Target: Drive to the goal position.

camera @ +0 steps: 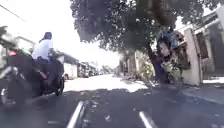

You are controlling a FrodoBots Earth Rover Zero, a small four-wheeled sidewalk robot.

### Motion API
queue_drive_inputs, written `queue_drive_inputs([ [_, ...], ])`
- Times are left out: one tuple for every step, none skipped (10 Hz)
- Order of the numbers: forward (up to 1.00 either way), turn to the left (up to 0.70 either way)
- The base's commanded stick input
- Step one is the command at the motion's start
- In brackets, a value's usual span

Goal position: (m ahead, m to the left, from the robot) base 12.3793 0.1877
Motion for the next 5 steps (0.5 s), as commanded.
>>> queue_drive_inputs([
  [0.70, 0.00],
  [0.70, 0.00],
  [0.70, 0.00],
  [0.70, 0.00],
  [0.70, 0.00],
])
